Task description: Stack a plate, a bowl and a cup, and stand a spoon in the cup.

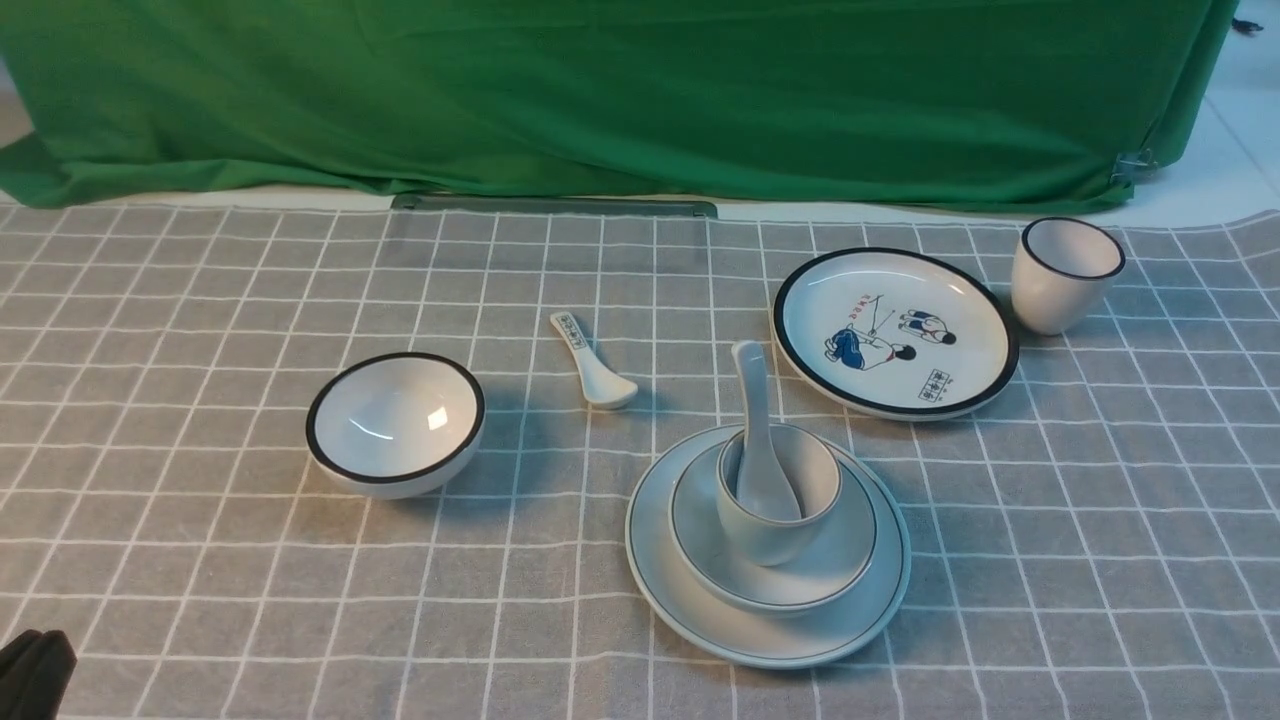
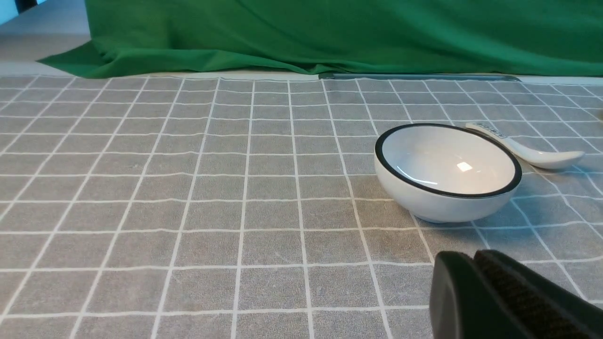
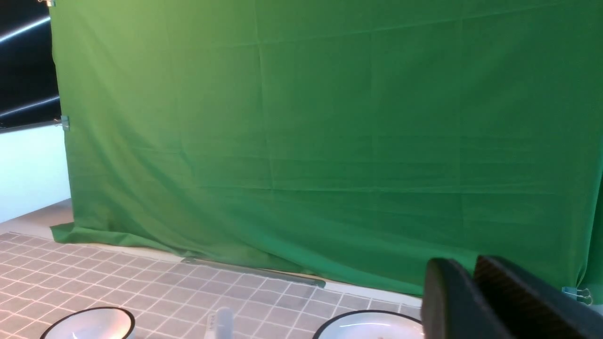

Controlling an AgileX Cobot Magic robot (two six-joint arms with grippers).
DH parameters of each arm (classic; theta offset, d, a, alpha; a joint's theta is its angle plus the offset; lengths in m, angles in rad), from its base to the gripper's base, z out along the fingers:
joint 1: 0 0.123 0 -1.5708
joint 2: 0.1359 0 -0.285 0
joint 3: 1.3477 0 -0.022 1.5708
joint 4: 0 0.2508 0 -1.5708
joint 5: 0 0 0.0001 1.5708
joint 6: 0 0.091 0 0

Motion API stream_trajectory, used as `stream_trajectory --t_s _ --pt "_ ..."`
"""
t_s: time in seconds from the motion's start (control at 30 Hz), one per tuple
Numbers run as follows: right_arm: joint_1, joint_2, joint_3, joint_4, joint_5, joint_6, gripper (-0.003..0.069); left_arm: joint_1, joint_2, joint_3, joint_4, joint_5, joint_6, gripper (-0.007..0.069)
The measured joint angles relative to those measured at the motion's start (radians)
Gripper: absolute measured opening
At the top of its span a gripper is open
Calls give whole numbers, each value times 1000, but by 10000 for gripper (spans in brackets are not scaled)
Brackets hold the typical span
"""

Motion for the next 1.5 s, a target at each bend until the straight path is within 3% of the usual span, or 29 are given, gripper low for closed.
stream_trajectory --t_s 0.53,0.77,0.87,0.97,1.13,1.27,1.5 --pt "0 0 0 0 1 0 160 0 0 0 -3 0 13 17" --pt "-23 -9 41 0 24 -141 174 0 0 0 -3 0 15 17" --pt "-116 -13 110 0 32 -181 181 0 0 0 -3 1 15 17" --pt "-268 -17 224 0 37 -199 190 0 0 0 -3 1 15 17" --pt "-379 -73 398 0 59 -197 196 0 0 0 -3 1 15 17" --pt "-377 -90 421 -5 153 -189 202 0 -1 0 -3 5 15 17" --pt "-333 -90 421 -6 166 -167 213 0 -2 0 -3 3 15 17"
